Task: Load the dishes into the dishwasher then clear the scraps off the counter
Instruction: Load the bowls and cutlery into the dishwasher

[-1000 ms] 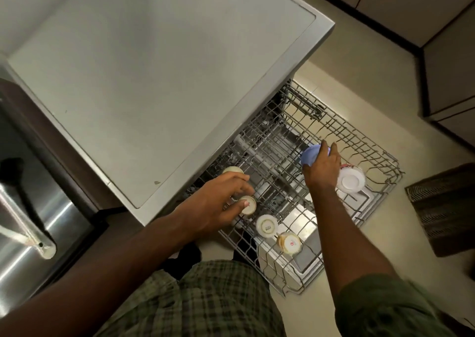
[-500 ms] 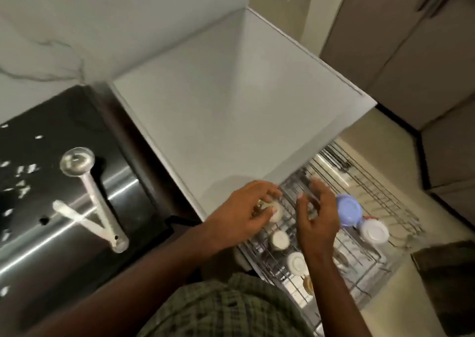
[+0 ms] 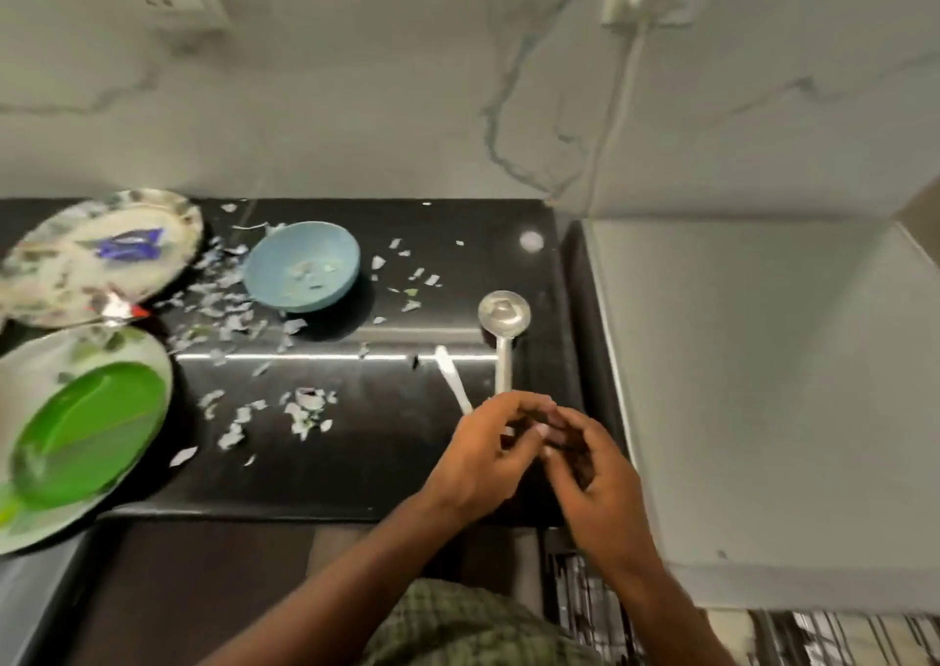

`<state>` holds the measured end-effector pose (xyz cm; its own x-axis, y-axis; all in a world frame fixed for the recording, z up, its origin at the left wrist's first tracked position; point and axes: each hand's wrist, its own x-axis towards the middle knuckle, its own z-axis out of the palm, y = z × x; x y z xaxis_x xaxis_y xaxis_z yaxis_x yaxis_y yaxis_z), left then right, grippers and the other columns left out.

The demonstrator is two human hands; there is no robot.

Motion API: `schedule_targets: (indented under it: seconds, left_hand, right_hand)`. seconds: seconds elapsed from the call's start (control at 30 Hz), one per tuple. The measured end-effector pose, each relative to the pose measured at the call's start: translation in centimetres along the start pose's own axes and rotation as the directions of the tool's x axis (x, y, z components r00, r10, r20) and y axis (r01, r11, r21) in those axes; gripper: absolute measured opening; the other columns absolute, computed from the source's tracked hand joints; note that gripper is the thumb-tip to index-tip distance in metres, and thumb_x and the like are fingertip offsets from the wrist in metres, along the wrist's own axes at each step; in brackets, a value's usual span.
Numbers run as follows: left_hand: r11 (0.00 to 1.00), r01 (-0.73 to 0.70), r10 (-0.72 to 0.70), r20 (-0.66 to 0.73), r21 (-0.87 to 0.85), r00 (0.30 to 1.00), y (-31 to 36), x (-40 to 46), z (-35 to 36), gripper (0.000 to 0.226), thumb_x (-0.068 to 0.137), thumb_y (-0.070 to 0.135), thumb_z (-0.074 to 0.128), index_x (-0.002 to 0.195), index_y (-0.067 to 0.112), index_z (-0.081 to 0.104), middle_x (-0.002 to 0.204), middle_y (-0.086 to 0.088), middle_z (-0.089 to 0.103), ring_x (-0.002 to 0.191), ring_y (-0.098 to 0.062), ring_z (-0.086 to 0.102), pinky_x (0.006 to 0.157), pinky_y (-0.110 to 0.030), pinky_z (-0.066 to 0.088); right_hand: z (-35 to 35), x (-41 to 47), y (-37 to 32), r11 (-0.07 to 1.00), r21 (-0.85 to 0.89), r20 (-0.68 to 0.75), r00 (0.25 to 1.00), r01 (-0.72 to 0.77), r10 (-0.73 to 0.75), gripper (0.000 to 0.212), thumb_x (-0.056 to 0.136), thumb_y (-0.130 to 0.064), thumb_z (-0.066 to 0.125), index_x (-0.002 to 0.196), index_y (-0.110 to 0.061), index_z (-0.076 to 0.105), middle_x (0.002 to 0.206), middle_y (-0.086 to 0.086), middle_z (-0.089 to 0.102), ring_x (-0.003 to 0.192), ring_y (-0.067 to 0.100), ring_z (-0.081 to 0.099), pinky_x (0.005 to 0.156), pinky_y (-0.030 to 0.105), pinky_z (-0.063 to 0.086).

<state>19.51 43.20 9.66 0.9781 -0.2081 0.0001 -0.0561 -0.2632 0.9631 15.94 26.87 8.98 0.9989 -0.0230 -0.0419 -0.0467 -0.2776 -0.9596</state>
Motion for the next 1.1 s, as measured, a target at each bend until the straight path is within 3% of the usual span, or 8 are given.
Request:
schedule_targets:
  seconds: [0.23,0.37,0.47,0.53,0.67,0.8,1.0,1.1]
  left_hand:
    - [0.992,0.129,-0.124,-0.379,-0.011,0.917,-4.4,-0.7,-11.1,0.025,0.1,0.014,0.067,0.121,0.026,0.069,0.111,0.012,0.075,0.103,-0.005,0.072,0.089,-0.037,0.061]
    - [0.979,0.126,-0.027,-0.516,0.157,0.856,-6.1,1.0,-16.8,0.034,0.097,0.011,0.067,0.127,0.026,0.064,0.106,0.011,0.07,0.087,-0.006,0.069,0.081,-0.032,0.059]
    - [0.872,0.101,0.185,-0.514,0.479,0.838,-7.0,3.3,-20.8,0.041,0.092,0.007,0.068,0.131,0.019,0.062,0.126,0.005,0.065,0.106,-0.009,0.061,0.097,-0.028,0.051]
    - [0.759,0.133,0.26,-0.484,0.637,0.836,-7.9,5.1,-23.0,0.046,0.089,0.008,0.07,0.134,0.014,0.062,0.134,-0.004,0.064,0.119,-0.022,0.057,0.106,-0.038,0.047]
    - [0.633,0.239,0.166,-0.431,0.736,0.887,-9.3,7.5,-25.2,0.055,0.088,0.01,0.071,0.141,0.011,0.058,0.14,-0.009,0.063,0.134,-0.03,0.055,0.112,-0.05,0.041]
    - [0.529,0.282,0.026,-0.348,0.801,0.937,-10.4,8.7,-26.1,0.046,0.096,0.012,0.062,0.142,0.015,0.056,0.138,-0.007,0.065,0.131,-0.028,0.057,0.119,-0.046,0.03]
    - [0.439,0.253,0.046,-0.303,0.862,0.952,-10.8,9.5,-27.3,0.034,0.085,0.0,0.061,0.112,0.018,0.073,0.101,-0.01,0.079,0.096,-0.033,0.07,0.099,-0.04,0.044]
    - [0.614,0.291,0.093,-0.434,0.734,0.896,-9.8,9.0,-27.2,0.011,0.092,0.005,0.064,0.099,0.012,0.069,0.089,-0.015,0.075,0.083,-0.038,0.068,0.076,-0.041,0.053]
  right_hand:
    - [10.4,5.1,-3.8,0.993,0.071,0.336,0.94,-0.095,0.066,0.044,0.096,-0.011,0.074,0.135,-0.03,0.063,0.129,-0.012,0.07,0.121,0.0,0.065,0.101,0.024,0.055]
    - [14.5,7.3,-5.0,0.991,0.048,0.396,0.913,-0.127,0.098,0.045,0.096,-0.015,0.074,0.137,-0.029,0.061,0.13,-0.011,0.068,0.121,-0.001,0.065,0.1,0.021,0.055]
    - [17.2,9.0,-6.0,0.986,0.065,0.399,0.909,-0.156,0.118,0.039,0.097,-0.018,0.073,0.133,-0.032,0.063,0.129,-0.013,0.069,0.116,-0.004,0.066,0.095,0.016,0.054]
    - [18.9,10.1,-6.6,0.98,0.081,0.391,0.91,-0.184,0.139,0.035,0.099,-0.021,0.072,0.131,-0.032,0.064,0.127,-0.014,0.07,0.114,-0.004,0.067,0.099,0.021,0.055]
    - [21.0,11.1,-7.0,0.954,0.161,0.373,0.911,-0.252,0.178,0.03,0.099,-0.015,0.071,0.127,-0.027,0.067,0.122,-0.008,0.074,0.112,0.004,0.071,0.107,0.039,0.055]
    - [21.3,11.4,-6.8,0.942,0.183,0.362,0.91,-0.282,0.202,0.029,0.099,-0.014,0.071,0.124,-0.028,0.069,0.12,-0.008,0.075,0.113,0.004,0.07,0.107,0.038,0.055]
    - [20.6,11.0,-6.6,0.926,0.232,0.329,0.92,-0.299,0.214,0.028,0.1,-0.012,0.068,0.126,-0.024,0.069,0.121,-0.004,0.074,0.115,0.01,0.071,0.101,0.032,0.058]
    - [20.1,10.7,-6.4,0.924,0.242,0.319,0.924,-0.295,0.211,0.028,0.101,-0.011,0.067,0.127,-0.022,0.069,0.122,-0.004,0.074,0.115,0.009,0.071,0.098,0.03,0.058]
